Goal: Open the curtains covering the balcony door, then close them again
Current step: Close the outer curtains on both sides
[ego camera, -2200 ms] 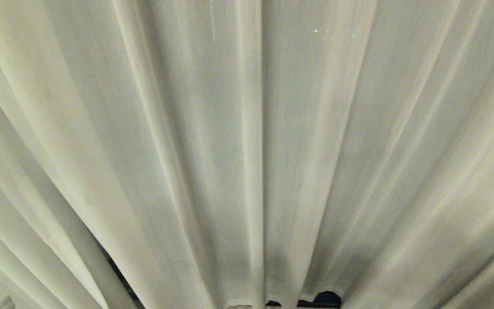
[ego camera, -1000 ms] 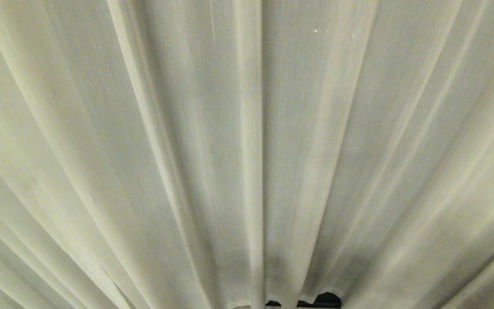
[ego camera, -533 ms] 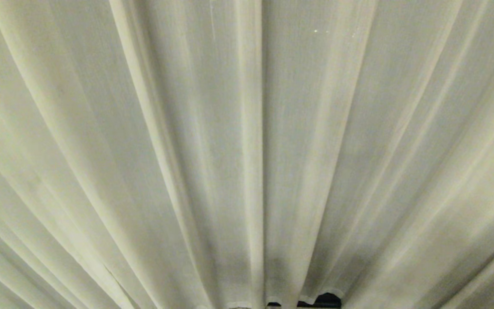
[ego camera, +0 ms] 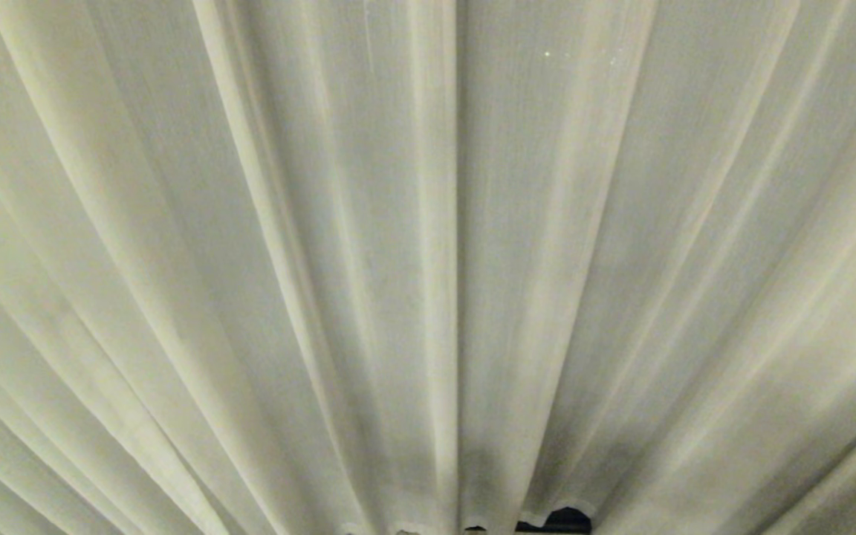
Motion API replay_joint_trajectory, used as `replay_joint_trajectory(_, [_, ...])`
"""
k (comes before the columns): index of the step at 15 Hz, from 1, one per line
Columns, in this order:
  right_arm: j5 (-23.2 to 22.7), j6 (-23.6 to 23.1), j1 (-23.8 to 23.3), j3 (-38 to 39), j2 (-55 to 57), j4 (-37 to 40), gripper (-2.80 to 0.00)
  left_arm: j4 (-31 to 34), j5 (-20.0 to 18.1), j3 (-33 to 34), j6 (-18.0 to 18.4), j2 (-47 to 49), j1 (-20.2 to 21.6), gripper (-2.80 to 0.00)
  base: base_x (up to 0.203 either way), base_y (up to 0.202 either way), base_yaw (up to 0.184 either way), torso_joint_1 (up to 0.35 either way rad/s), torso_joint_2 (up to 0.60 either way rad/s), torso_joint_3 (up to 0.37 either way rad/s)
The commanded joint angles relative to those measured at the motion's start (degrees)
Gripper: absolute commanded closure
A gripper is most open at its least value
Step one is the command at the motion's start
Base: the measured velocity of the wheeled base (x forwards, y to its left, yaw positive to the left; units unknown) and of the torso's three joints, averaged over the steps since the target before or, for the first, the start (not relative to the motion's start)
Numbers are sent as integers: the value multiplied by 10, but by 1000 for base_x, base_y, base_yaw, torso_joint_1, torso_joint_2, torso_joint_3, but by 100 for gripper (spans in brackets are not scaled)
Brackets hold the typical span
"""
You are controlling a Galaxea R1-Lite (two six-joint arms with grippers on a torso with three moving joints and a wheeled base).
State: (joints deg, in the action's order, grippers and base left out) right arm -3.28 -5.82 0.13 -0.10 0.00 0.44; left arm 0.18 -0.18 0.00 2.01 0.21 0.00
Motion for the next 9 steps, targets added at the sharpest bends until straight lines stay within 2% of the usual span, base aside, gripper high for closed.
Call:
replay_joint_trajectory(1, [-1, -1, 0, 0, 1, 0, 0, 0, 0, 0, 0, -2, 0, 0, 0, 0, 0, 0, 0, 0])
replay_joint_trajectory(9, [-1, -1, 0, 0, 1, 0, 0, 0, 1, 0, 0, -2, 0, 0, 0, 0, 0, 0, 0, 0])
